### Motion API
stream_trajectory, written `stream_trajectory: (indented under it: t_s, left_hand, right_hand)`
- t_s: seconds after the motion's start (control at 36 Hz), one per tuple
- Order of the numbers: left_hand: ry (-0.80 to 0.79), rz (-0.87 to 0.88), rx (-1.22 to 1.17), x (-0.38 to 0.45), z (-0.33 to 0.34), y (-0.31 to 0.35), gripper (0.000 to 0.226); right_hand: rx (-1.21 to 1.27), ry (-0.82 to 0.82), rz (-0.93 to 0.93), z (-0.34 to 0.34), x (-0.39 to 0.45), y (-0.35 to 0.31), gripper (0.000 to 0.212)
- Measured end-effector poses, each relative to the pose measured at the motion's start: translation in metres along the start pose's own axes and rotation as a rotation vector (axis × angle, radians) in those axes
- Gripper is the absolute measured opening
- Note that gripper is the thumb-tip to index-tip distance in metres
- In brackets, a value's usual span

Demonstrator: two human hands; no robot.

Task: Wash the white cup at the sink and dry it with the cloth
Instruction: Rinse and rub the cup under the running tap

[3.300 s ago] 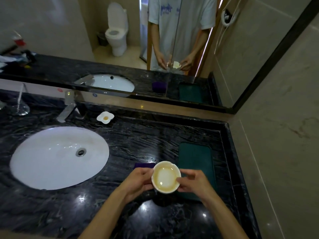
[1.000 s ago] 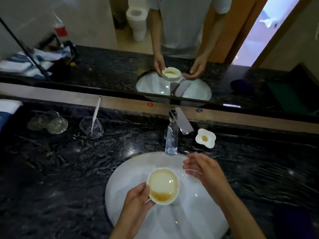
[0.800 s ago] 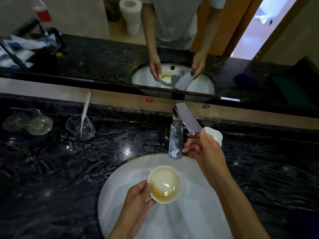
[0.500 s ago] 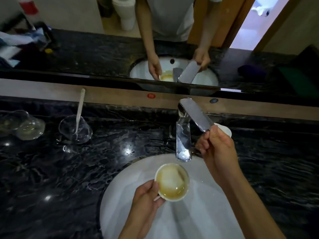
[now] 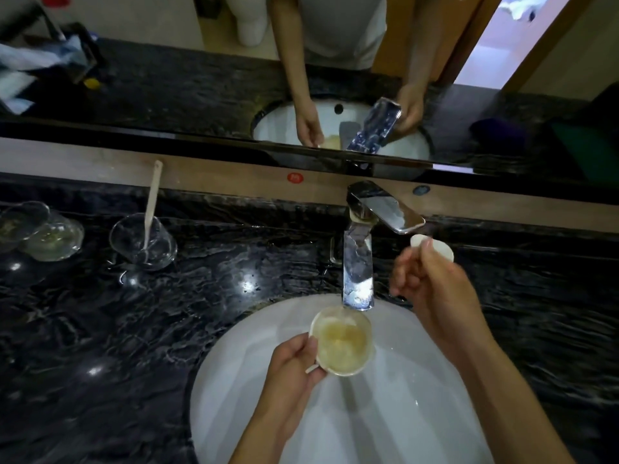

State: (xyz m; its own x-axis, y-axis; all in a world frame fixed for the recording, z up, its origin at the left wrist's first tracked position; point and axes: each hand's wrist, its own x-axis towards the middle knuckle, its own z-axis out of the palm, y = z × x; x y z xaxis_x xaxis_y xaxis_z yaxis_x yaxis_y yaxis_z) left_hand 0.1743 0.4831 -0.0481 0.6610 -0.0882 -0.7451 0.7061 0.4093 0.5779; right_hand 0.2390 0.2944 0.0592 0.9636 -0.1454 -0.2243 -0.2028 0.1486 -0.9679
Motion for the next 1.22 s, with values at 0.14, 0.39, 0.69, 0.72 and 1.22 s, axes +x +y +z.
stream_trajectory:
  t_s: [0.14, 0.39, 0.69, 0.72, 1.22]
  left_hand:
    - [-0.021, 0.005, -0.003, 0.004, 0.003, 0.000, 0.026]
    - [-0.112, -0.035, 0.027, 0.008, 0.000, -0.002, 0.029]
    - [-0.052, 0.027, 0.119, 0.011, -0.010, 0.002, 0.029]
    - [-0.070, 0.047, 0.139, 0.010, -0.010, 0.003, 0.025]
    - [-0.004, -0.054, 0.055, 0.015, -0.001, -0.006, 0.028]
  right_hand:
    - [-0.372, -0.023, 0.278, -0.025, -0.029, 0.071, 0.020]
    - [-0.165, -0.055, 0.393, -0.024, -0.046, 0.091, 0.024]
    - [-0.017, -0.056, 0.574, -0.020, -0.046, 0.113, 0.025]
    - [-0.003, -0.051, 0.573, -0.020, -0.046, 0.115, 0.026]
    - [-0.083, -0.052, 0.567, -0.026, -0.040, 0.106, 0.018]
